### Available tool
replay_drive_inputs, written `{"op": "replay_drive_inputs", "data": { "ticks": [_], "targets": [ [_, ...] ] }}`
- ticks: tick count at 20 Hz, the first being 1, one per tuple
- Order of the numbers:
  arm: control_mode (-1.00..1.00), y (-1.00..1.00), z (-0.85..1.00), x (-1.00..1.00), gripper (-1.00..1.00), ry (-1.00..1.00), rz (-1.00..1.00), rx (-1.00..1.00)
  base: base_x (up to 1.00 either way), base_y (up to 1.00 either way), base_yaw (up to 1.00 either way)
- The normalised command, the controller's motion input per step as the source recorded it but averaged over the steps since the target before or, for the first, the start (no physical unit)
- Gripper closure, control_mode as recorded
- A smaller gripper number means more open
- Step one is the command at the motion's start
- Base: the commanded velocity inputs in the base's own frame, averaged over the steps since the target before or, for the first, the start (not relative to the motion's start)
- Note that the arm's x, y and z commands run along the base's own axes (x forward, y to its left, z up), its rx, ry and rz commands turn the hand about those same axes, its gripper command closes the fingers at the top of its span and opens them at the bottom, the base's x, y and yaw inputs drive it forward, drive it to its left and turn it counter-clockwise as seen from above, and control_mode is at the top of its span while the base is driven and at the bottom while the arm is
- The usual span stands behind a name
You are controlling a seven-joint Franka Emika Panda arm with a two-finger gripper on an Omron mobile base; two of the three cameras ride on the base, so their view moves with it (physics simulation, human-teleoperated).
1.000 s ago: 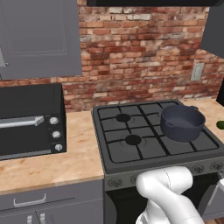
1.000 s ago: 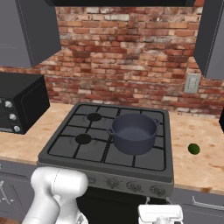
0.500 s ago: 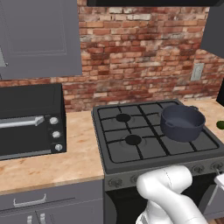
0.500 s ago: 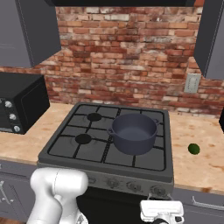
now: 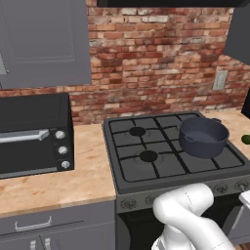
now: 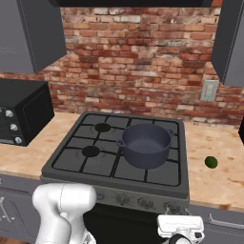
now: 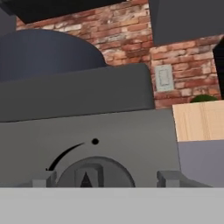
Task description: Turn on the burner for the pot on the stove. Wait thirty seconds for the pot to heat up. Then add the lime to the pot.
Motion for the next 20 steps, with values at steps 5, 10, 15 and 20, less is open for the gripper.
{"op": "replay_drive_inputs", "data": {
  "ticks": [5,10,15,20],
  "targets": [
    [-1.00,0.00,-0.37,0.15,-1.00,0.00,0.00,0.00,0.00,0.00,0.00],
    [-1.00,0.17,-0.30,0.07,-1.00,-0.04,0.00,-0.01,0.00,0.00,0.00],
    [-1.00,0.45,-0.15,-0.01,-1.00,-0.08,-0.03,-0.03,0.00,0.00,0.00],
    [-1.00,0.24,0.00,0.07,-1.00,-0.05,-0.07,0.00,0.00,0.00,0.00]
  ]
}}
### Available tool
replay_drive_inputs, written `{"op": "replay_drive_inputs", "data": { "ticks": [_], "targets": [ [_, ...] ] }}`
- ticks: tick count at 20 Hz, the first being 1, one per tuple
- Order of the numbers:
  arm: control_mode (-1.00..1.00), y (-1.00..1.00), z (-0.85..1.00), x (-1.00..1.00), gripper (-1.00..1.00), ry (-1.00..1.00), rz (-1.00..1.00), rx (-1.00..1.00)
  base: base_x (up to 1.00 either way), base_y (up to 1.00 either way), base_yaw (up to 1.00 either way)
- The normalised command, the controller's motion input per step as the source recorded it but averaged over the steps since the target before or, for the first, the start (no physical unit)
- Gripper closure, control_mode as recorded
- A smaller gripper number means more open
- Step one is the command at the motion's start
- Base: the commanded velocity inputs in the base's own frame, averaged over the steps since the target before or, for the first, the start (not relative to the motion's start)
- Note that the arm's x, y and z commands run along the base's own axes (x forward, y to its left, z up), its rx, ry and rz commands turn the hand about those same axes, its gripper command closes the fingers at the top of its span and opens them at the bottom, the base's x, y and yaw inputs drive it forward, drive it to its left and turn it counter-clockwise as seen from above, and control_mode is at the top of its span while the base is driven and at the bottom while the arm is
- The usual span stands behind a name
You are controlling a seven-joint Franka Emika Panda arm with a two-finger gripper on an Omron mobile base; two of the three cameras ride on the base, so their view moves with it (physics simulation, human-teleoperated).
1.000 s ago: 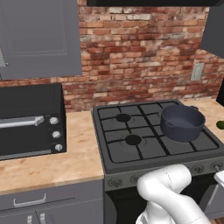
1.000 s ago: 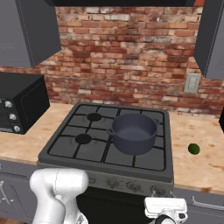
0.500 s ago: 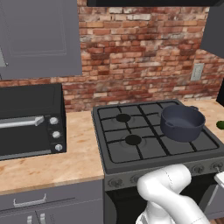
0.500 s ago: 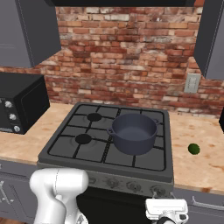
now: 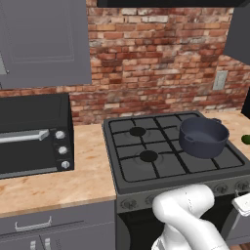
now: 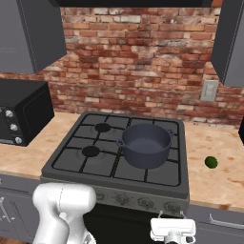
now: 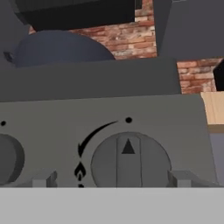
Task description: Turn on the burner for the pot on the stove. Wait thirty seconds for the pot to heat up. Then add the lime to the pot.
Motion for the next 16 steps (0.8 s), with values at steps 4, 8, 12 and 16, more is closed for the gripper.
{"op": "replay_drive_inputs", "data": {
  "ticks": [4,8,12,16],
  "targets": [
    [-1.00,-0.16,0.20,0.42,-1.00,0.00,-0.01,0.04,0.00,0.00,0.00],
    [-1.00,-0.32,0.06,0.33,-1.00,0.02,0.00,0.06,0.00,0.00,0.00],
    [-1.00,0.03,-0.06,0.31,-1.00,0.00,0.00,0.00,0.00,0.00,0.00],
    [-1.00,0.38,-0.24,0.23,-1.00,0.00,0.00,-0.01,0.00,0.00,0.00]
  ]
}}
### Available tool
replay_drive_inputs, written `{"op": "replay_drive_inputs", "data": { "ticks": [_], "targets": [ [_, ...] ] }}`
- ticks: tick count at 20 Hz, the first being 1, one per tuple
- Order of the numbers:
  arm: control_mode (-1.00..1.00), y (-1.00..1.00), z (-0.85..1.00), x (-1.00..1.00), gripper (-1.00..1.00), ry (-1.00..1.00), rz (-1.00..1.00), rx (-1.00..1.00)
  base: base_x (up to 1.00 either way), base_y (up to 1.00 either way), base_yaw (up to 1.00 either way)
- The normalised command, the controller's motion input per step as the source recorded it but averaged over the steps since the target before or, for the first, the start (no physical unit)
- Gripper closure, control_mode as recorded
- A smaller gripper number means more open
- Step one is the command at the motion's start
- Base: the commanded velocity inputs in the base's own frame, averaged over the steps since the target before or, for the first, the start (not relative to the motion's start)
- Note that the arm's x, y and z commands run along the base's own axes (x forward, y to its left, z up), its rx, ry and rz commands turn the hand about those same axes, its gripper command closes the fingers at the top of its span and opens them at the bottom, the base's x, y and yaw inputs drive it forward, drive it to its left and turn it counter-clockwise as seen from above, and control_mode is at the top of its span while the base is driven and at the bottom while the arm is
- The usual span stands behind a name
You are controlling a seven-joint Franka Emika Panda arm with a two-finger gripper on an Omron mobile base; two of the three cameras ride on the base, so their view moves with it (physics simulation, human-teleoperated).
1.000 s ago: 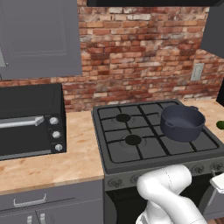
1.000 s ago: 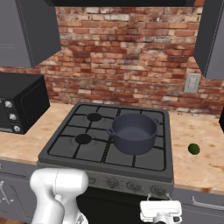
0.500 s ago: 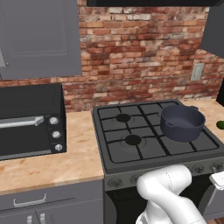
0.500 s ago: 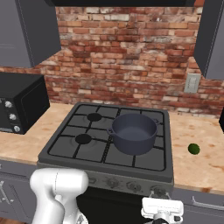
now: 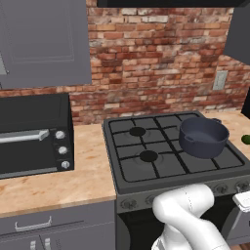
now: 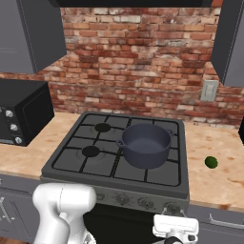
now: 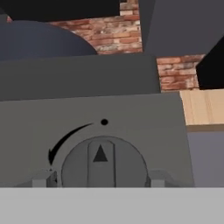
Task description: Turn on the burner for the pot on the stove. Wait thirty seconds for the pot to heat up. Then add the lime to the pot.
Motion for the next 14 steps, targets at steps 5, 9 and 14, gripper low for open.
{"op": "replay_drive_inputs", "data": {
  "ticks": [5,9,14],
  "targets": [
    [-1.00,0.29,-0.05,0.24,-1.00,0.00,-0.02,-0.02,0.00,0.00,0.00],
    [-1.00,0.01,0.00,0.43,1.00,0.00,0.00,0.00,0.00,0.00,0.00],
    [-1.00,-0.07,0.00,0.36,1.00,0.00,0.00,0.00,0.00,0.00,0.00]
  ]
}}
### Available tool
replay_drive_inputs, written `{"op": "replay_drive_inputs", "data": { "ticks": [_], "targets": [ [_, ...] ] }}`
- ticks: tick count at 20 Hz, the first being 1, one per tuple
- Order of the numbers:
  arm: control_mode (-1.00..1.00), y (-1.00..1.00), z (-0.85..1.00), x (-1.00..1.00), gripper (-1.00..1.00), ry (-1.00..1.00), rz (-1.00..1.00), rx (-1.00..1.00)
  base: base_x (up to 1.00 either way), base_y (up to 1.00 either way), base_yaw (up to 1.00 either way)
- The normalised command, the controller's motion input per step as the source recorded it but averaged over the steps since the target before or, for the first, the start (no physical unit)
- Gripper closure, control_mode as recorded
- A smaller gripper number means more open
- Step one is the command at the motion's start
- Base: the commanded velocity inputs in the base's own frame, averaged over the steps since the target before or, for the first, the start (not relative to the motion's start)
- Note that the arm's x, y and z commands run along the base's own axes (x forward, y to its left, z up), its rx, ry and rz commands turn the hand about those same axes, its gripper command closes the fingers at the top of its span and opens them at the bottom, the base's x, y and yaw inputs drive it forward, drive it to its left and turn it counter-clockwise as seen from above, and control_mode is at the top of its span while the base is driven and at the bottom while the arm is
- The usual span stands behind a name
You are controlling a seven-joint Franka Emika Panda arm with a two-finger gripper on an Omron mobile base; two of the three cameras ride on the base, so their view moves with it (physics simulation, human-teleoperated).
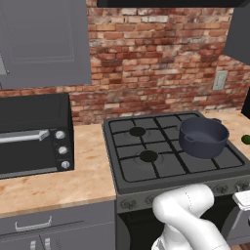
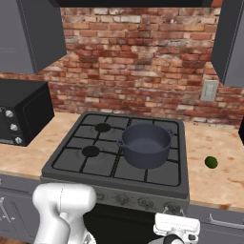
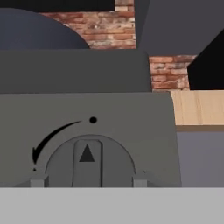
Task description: Turn on the burner for the pot on the stove. Wait thirty seconds for the pot to heat up. Then add the lime to the pot.
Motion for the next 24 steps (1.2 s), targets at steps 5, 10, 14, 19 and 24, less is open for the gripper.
{"op": "replay_drive_inputs", "data": {
  "ticks": [5,10,14,19,24],
  "targets": [
    [-1.00,0.00,0.00,0.20,1.00,0.00,0.00,0.00,0.00,0.00,0.00],
    [-1.00,0.06,0.00,0.00,1.00,-0.23,0.03,-0.09,0.00,0.00,0.00],
    [-1.00,0.00,0.00,0.00,1.00,-0.32,0.15,-0.12,0.00,0.00,0.00],
    [-1.00,-0.01,0.01,0.04,1.00,-0.29,0.17,-0.08,0.00,0.00,0.00],
    [-1.00,-0.04,0.08,0.10,1.00,-0.25,0.20,-0.11,0.00,0.00,0.00]
  ]
}}
